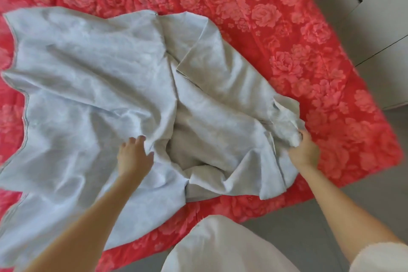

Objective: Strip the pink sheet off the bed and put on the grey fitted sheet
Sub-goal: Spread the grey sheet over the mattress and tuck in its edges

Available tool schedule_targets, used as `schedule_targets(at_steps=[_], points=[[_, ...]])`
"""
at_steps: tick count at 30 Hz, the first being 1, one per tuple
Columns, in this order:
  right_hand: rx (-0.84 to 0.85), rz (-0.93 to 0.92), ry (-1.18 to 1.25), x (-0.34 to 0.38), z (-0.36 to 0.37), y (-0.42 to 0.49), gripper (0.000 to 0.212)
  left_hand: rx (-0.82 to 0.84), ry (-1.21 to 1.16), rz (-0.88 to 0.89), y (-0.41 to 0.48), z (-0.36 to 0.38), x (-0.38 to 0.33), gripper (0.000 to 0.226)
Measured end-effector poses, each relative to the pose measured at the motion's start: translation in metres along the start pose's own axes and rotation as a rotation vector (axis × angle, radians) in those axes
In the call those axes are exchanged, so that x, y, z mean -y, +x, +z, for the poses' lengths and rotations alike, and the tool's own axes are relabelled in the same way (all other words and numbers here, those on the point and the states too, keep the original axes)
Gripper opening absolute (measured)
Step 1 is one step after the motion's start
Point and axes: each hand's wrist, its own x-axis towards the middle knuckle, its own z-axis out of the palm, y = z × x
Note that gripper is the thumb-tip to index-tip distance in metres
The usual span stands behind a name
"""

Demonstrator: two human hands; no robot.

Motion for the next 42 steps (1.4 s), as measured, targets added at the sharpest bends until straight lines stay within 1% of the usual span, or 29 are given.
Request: schedule_targets(at_steps=[2,4,5,6,8,10,11,12,13,15,16,18,21,22,24,25,26,27,29,30,32,33,34,36,37,38,39,41,42], points=[[-0.044,0.000,0.179,0.014,-0.011,-0.018,0.047,0.119,-0.217,0.173,-0.022,0.003,-0.044,0.033],[-0.046,-0.016,0.340,0.025,-0.023,-0.034,0.041,0.311,-0.472,0.264,-0.049,0.003,-0.097,0.026],[-0.020,-0.023,0.422,0.030,-0.030,-0.042,0.038,0.377,-0.569,0.303,-0.062,0.005,-0.122,0.030],[0.016,-0.032,0.480,0.033,-0.037,-0.049,0.036,0.401,-0.612,0.356,-0.073,0.007,-0.146,0.040],[0.076,-0.086,0.535,0.036,-0.048,-0.060,0.032,0.335,-0.571,0.461,-0.091,0.010,-0.185,0.072],[0.090,-0.146,0.550,0.033,-0.058,-0.064,0.029,0.166,-0.463,0.510,-0.097,0.009,-0.211,0.092],[0.088,-0.169,0.555,0.030,-0.063,-0.064,0.028,0.130,-0.450,0.480,-0.097,0.009,-0.221,0.094],[0.094,-0.185,0.566,0.025,-0.069,-0.061,0.028,0.148,-0.509,0.405,-0.096,0.011,-0.229,0.093],[0.106,-0.197,0.583,0.019,-0.074,-0.058,0.027,0.216,-0.651,0.267,-0.095,0.012,-0.236,0.084],[0.138,-0.214,0.605,0.006,-0.084,-0.049,0.027,0.358,-1.006,-0.046,-0.094,0.017,-0.247,0.046],[0.147,-0.231,0.597,-0.002,-0.088,-0.043,0.027,0.350,-1.089,-0.122,-0.095,0.023,-0.252,0.028],[0.170,-0.297,0.511,-0.019,-0.098,-0.027,0.026,0.242,-1.034,-0.146,-0.101,0.029,-0.262,0.006],[0.238,-0.503,0.175,-0.043,-0.120,0.005,0.017,0.107,-0.975,-0.089,-0.125,0.020,-0.286,0.018],[0.226,-0.602,0.048,-0.050,-0.130,0.014,0.021,0.079,-0.948,-0.050,-0.136,0.013,-0.293,0.017],[0.073,-0.929,-0.161,-0.061,-0.148,0.035,0.034,0.034,-0.919,0.019,-0.159,-0.005,-0.303,0.015],[-0.007,-1.130,-0.197,-0.063,-0.156,0.044,0.037,0.018,-0.914,0.043,-0.172,-0.013,-0.307,0.013],[-0.025,-1.309,-0.200,-0.063,-0.163,0.052,0.041,-0.006,-0.901,0.061,-0.186,-0.021,-0.311,0.011],[0.018,-1.451,-0.174,-0.061,-0.171,0.059,0.047,-0.036,-0.888,0.069,-0.200,-0.028,-0.316,0.010],[0.252,-1.612,-0.069,-0.060,-0.181,0.068,0.048,-0.120,-0.890,0.066,-0.225,-0.040,-0.324,0.009],[0.383,-1.632,-0.028,-0.062,-0.185,0.069,0.043,-0.158,-0.902,0.060,-0.239,-0.044,-0.328,0.008],[0.624,-1.532,-0.040,-0.069,-0.187,0.072,0.032,-0.204,-0.904,0.046,-0.267,-0.049,-0.339,0.006],[0.689,-1.485,-0.090,-0.075,-0.185,0.075,0.026,-0.215,-0.901,0.038,-0.283,-0.050,-0.347,0.008],[0.695,-1.488,-0.159,-0.082,-0.184,0.079,0.022,-0.226,-0.903,0.026,-0.299,-0.047,-0.354,0.011],[0.635,-1.559,-0.361,-0.094,-0.181,0.095,0.012,-0.240,-0.925,0.001,-0.333,-0.037,-0.370,0.014],[0.550,-1.610,-0.460,-0.099,-0.184,0.103,0.031,-0.248,-0.933,-0.012,-0.350,-0.029,-0.378,0.013],[0.449,-1.701,-0.536,-0.106,-0.184,0.114,0.043,-0.260,-0.934,-0.028,-0.366,-0.021,-0.386,0.011],[0.368,-1.727,-0.583,-0.113,-0.187,0.129,0.043,-0.278,-0.934,-0.049,-0.382,-0.011,-0.394,0.012],[0.255,-1.704,-0.568,-0.127,-0.200,0.157,0.021,-0.330,-0.907,-0.114,-0.410,0.011,-0.410,0.015],[0.240,-1.690,-0.520,-0.132,-0.209,0.169,0.017,-0.348,-0.903,-0.145,-0.422,0.021,-0.420,0.015]])
